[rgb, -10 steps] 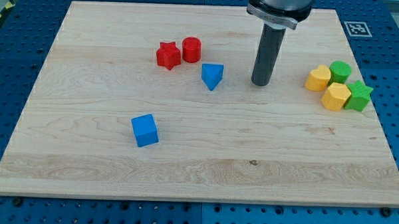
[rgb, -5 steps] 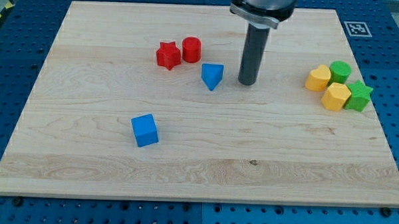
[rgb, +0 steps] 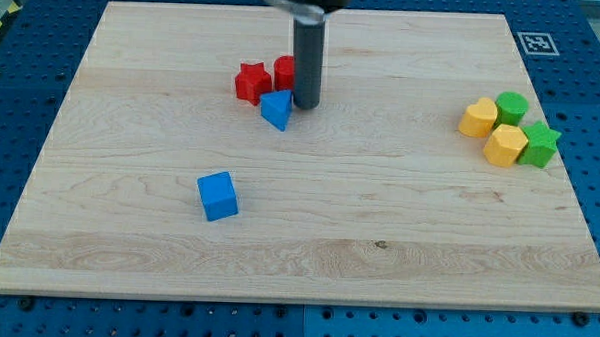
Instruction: Push the blue triangle towards bottom center
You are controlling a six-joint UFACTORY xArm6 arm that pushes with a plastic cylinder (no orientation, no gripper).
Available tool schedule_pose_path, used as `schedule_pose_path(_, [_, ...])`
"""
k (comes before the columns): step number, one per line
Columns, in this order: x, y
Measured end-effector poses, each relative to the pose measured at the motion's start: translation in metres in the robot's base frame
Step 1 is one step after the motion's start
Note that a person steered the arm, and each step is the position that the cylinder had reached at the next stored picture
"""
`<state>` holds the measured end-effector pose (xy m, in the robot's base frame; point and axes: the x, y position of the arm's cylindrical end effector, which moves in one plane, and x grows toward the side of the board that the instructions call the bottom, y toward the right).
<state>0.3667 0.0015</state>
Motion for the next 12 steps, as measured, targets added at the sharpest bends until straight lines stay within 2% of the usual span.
schedule_pose_path(1, [0.002,-0.015])
schedule_pose_path(2, [0.031,-0.046])
schedule_pose_path(5, [0.040,-0.062])
schedule_pose_path(7, [0.094,-0.051])
schedule_pose_path(8, [0.102,-0.039])
schedule_pose_path(9, [0.090,-0.007])
schedule_pose_path(11, [0.142,0.014])
schedule_pose_path(12, [0.144,0.014])
